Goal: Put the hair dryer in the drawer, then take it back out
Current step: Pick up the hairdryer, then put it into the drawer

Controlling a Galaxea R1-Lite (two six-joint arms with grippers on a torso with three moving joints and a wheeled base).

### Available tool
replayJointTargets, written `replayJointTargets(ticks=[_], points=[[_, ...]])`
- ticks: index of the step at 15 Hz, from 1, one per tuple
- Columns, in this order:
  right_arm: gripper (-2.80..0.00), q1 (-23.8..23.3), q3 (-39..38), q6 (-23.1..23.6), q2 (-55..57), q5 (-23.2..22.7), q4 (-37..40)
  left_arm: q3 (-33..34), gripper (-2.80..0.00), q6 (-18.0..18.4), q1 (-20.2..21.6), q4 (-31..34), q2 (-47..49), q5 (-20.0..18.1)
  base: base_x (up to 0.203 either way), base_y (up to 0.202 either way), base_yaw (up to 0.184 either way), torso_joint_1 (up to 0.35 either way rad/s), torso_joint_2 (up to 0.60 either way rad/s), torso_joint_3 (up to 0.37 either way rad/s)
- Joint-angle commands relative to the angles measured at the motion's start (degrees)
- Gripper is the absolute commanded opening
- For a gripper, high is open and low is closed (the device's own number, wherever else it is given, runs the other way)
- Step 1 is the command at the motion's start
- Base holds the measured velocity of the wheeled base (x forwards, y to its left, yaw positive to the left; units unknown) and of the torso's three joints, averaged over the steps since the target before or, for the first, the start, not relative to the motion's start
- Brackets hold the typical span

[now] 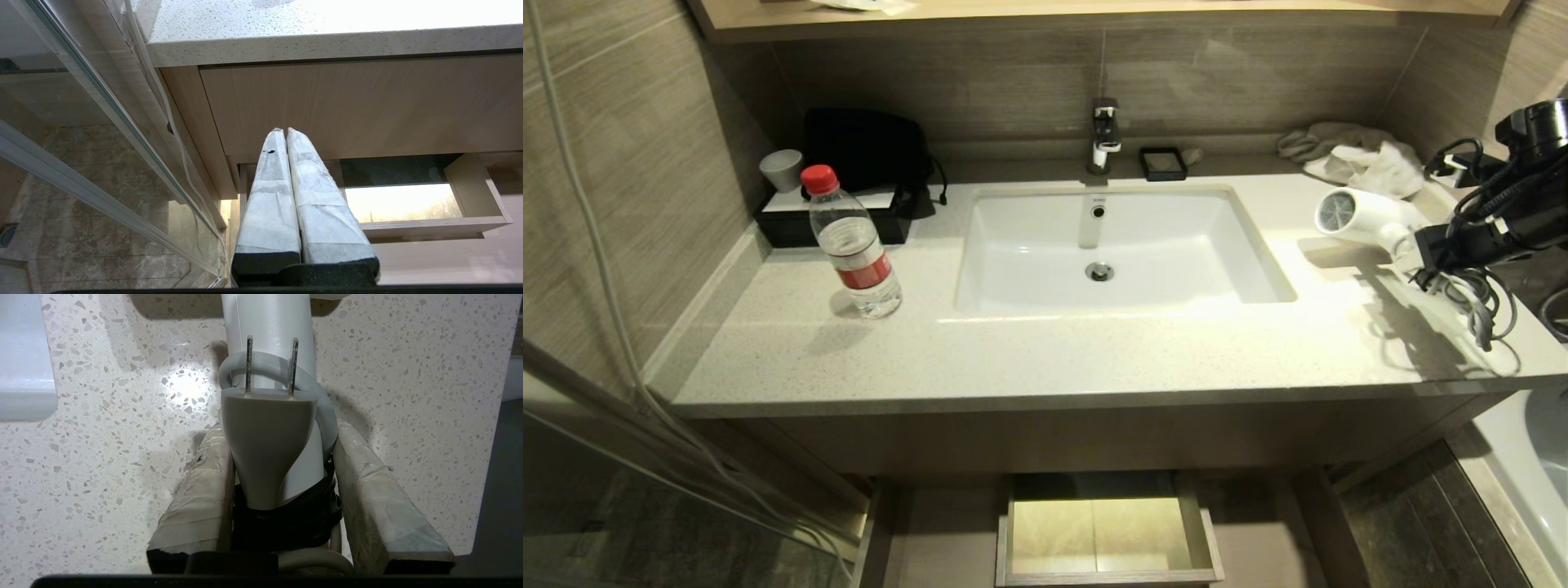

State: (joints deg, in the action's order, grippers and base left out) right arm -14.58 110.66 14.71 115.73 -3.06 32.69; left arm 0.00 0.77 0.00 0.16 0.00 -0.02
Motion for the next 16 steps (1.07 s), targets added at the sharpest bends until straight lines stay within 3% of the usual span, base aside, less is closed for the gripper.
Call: replayJointTargets(ticks=[1,9,16], points=[[-2.80,-0.01,0.00,0.15,-1.95,-0.10,0.72,0.00,-2.80,0.02,0.00,0.02,0.00,0.02,0.000,0.000,0.000,0.000,0.00,0.000],[-2.80,2.01,-1.86,1.63,-9.97,0.21,8.49,0.00,-2.80,0.02,0.00,0.02,0.00,0.02,0.000,0.000,0.000,0.000,0.00,0.000],[-2.80,2.89,-17.07,1.85,-22.57,0.41,6.03,0.00,-2.80,0.02,0.00,0.02,0.00,0.02,0.000,0.000,0.000,0.000,0.00,0.000]])
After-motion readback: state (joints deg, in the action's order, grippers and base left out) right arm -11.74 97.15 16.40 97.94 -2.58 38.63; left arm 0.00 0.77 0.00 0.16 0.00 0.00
